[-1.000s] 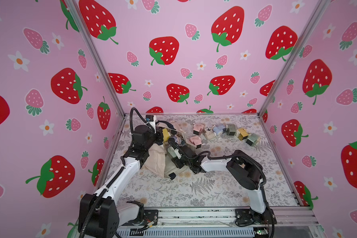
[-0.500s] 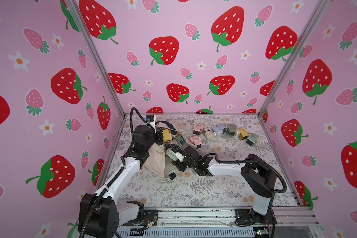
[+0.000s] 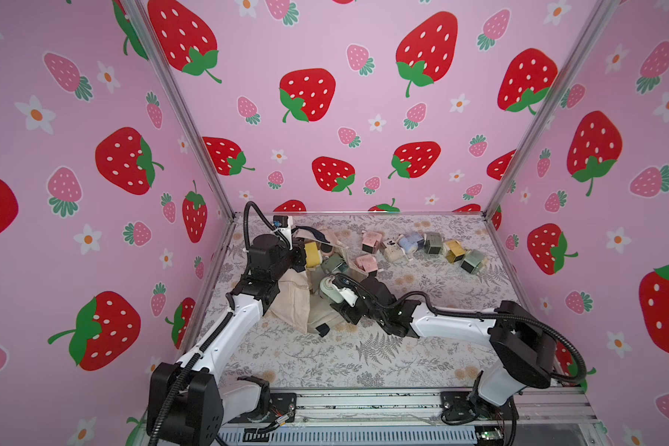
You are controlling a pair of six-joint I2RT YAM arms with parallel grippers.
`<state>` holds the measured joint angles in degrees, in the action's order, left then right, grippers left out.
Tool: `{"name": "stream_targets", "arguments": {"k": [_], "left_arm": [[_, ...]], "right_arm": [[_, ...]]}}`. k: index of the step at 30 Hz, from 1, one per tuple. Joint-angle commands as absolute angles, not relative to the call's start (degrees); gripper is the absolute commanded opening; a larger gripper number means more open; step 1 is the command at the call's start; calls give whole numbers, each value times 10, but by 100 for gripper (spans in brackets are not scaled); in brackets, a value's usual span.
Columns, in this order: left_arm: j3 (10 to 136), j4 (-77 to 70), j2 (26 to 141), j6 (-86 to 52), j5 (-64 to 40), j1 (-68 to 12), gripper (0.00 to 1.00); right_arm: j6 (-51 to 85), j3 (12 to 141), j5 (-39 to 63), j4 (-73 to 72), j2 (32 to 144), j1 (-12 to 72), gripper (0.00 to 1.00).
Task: Take out the pencil sharpeners from the tote bags
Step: Pick up the pencil sharpener from the canvas bag, then place the pencil sharpener at the center of the board.
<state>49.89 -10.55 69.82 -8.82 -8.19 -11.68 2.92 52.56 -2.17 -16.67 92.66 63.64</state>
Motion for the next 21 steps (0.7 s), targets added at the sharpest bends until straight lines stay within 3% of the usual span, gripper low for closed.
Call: {"name": "stream_targets", "arguments": {"k": [1,11,21], "left_arm": [[543,-176,692,-83,-111,-120,0],[542,-177,692,-86,-113,-120,0],[542,-177,691,-86,-115,-120,0]], "right_arm": [[19,505,-37,-199,886,639,49],[65,419,-74,-247,797,603,50],[198,342,-111,-245,732,458,48]]}}
